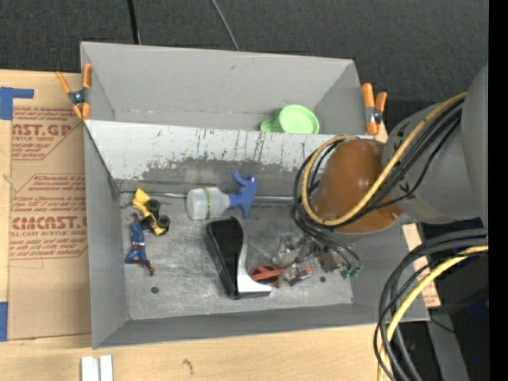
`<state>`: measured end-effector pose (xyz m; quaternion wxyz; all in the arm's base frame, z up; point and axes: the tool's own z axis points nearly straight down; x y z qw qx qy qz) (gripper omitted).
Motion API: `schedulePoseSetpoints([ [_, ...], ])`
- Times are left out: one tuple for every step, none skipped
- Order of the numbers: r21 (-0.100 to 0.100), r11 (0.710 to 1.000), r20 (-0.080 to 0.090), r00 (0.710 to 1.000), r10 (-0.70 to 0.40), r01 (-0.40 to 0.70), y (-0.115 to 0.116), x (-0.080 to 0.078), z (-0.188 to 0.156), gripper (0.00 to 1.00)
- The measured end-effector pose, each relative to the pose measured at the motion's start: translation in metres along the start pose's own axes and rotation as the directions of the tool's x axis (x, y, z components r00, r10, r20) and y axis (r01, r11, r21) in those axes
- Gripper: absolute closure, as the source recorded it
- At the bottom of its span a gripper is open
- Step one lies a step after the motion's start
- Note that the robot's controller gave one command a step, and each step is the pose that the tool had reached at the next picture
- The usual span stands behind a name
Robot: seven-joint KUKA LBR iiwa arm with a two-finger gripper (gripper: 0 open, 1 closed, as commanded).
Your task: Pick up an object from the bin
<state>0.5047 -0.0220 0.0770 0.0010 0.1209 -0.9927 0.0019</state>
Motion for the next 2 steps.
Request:
schedulePoseSetpoints([
  [-0.005,1.0,-0.006,1.0,0.0,0.0,0.003,0.002,-0.02,1.0],
  [-0.005,1.0,-0.001,1.0,-0.001,0.001,0.003,0.001,-0.041,1.0],
])
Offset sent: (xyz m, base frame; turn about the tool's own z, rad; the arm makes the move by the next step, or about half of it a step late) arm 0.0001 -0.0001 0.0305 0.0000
